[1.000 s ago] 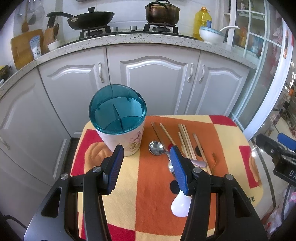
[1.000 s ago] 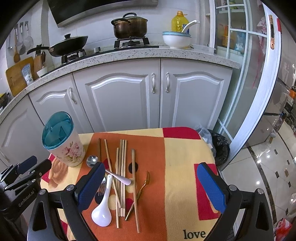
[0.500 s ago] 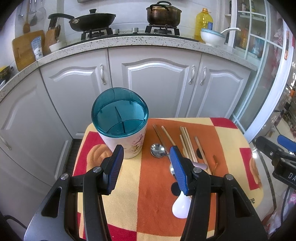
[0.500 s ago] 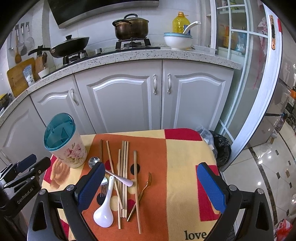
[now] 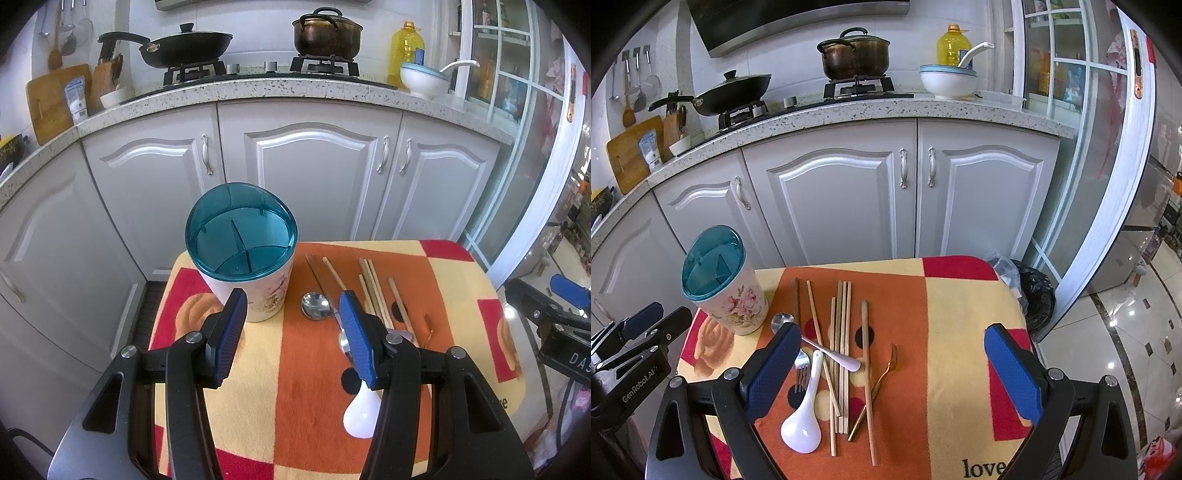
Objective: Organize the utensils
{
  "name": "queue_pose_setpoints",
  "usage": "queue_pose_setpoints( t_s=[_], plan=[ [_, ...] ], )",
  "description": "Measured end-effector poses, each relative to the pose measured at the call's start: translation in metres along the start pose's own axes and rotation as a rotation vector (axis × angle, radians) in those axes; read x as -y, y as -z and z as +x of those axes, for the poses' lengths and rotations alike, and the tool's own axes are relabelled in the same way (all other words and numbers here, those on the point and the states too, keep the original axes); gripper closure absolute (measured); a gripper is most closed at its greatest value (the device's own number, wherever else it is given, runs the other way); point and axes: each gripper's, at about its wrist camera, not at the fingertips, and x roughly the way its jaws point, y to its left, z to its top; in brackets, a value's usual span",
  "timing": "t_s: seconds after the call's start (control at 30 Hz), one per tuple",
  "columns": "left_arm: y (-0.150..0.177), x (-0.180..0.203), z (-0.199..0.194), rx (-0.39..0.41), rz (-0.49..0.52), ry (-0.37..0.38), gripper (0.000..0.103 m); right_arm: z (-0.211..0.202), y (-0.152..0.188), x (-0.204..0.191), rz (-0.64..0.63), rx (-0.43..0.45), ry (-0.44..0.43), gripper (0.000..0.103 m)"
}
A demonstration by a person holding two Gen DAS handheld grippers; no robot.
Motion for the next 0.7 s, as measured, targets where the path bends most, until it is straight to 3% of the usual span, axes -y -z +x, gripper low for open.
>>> queue_pose_setpoints(
  t_s=[0.43,0.7],
  plan=[
    [-0.0001,0.002,-0.0023,0.013,0.046,-0.042,0.051,0.0005,0.0007,-0.0005,0.004,-0.004,-0.01,0.003],
    [-0.0008,0.0,-0.0011,0.008,0.014,-0.012,0.051,0.0063,0.0027,-0.0018,0.002,-0.021,-0.014,0.003]
  ],
)
